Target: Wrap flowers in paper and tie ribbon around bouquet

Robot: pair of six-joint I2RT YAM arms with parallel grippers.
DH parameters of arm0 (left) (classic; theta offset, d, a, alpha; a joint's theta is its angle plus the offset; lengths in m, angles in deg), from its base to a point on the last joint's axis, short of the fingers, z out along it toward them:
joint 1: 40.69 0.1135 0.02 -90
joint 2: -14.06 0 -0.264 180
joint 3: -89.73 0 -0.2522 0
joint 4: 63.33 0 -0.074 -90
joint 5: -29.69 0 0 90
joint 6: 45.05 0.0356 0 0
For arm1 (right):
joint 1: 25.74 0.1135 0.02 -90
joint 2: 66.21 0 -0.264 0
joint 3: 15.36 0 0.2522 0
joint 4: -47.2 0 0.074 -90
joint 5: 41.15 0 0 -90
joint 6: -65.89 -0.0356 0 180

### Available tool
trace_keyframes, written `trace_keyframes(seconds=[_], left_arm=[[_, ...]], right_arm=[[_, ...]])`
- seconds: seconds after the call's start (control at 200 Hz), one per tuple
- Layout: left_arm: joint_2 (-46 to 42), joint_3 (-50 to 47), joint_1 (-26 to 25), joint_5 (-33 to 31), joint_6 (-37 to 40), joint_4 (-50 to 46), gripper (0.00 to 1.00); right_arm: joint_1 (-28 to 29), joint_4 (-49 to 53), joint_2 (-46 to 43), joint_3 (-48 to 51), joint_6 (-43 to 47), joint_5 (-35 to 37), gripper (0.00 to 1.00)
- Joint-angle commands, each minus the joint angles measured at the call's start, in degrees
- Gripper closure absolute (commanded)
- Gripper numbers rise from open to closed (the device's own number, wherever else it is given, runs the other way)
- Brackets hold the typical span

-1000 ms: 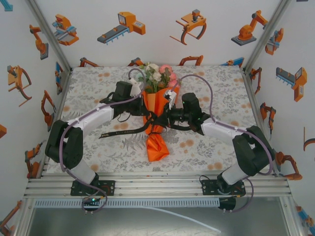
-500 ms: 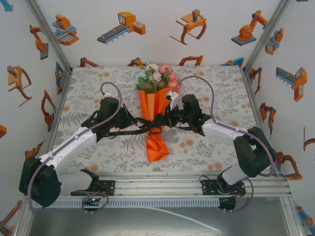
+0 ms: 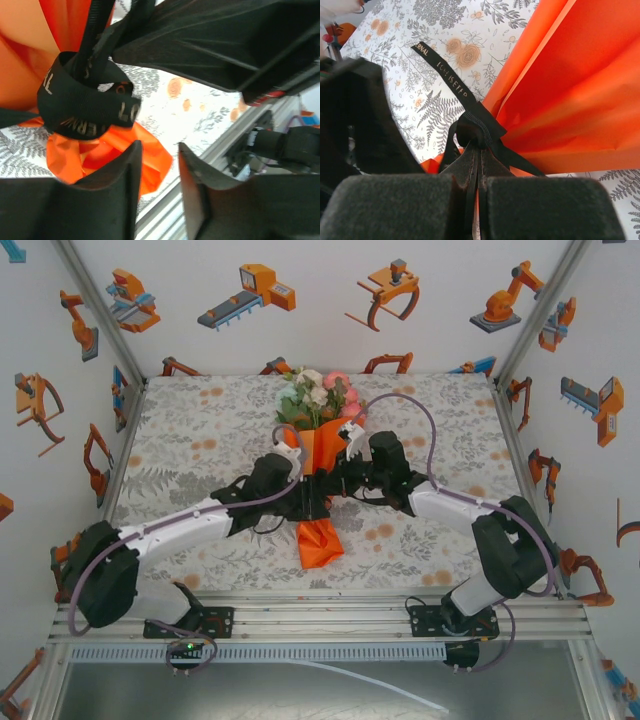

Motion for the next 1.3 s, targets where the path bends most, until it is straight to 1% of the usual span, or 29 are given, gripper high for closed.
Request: trace_keyframes(seconds=[0.0,0.09,0.205,0.29,0.4,0.476,0.561,0.656,0.736,0.836,0.971,1.101,1.146,1.232,1.292], left_arm=[[0.2,1.09,-0.11,-0.36,2.42,2.53,0.52],[-2.95,0.77,-0.11,-2.16,5.76,2.11,0.44],[-8.79,-0.71,-0.11,-5.12,11.51,1.09,0.42],[-12.73,-1.69,0.06,-5.96,14.88,0.41,0.4],[-14.86,-0.6,0.71,-7.84,16.65,-3.77,0.4],[-14.91,0.32,1.76,-10.52,15.63,-5.49,0.41],[-13.64,1.45,4.7,-11.02,11.5,-4.53,0.42],[-10.56,4.13,8.45,-10.32,2.55,-2.77,0.43],[-7.35,7.07,9.01,-10.37,-2.06,-1.84,0.43],[-3.17,10.36,9.02,-7.96,-5.28,-0.79,0.42],[1.72,14.94,8.96,-7.14,-6.54,-4.98,0.42],[5.8,18.53,9.17,-6.45,-5.26,-12.11,0.41],[7.12,19.32,9.29,-4.41,-4.86,-12.89,0.41],[9.07,19.73,9.43,1.14,-4.45,-10.99,0.41],[10.1,20.17,9.44,2.96,-4.4,-11.41,0.41]], right_arm=[[0.43,-0.38,-0.67,-0.03,0.4,0.03,1.0],[0.41,1.73,-1.46,-0.3,1.76,0.59,1.0],[0.42,2.6,-1.74,-0.17,2.41,0.92,1.0],[0.43,2.51,-1.54,-0.2,2.17,0.68,1.0],[0.41,2.42,-1.43,-0.36,2.09,0.24,1.0],[0.38,2.42,-1.35,-0.44,2.16,0.08,1.0],[0.52,2.34,-1.26,-0.56,2.27,-0.69,1.0],[0.69,2.16,-1.04,-0.76,2.38,-1.35,1.0],[1.02,2.17,-0.74,-1.01,2.69,-1.89,1.0],[1.39,2.16,-0.64,-1.24,3.35,-2.9,1.0],[1.83,2.4,-0.55,-1.67,4.35,-3.72,1.0],[2.09,2.43,-0.64,-1.82,4.73,-3.91,1.0],[2.1,2.43,-0.49,-1.91,4.69,-3.97,1.0],[2.28,2.5,-0.21,-2.19,4.69,-4.26,1.0],[2.34,2.75,-0.12,-2.27,4.73,-4.16,1.0]])
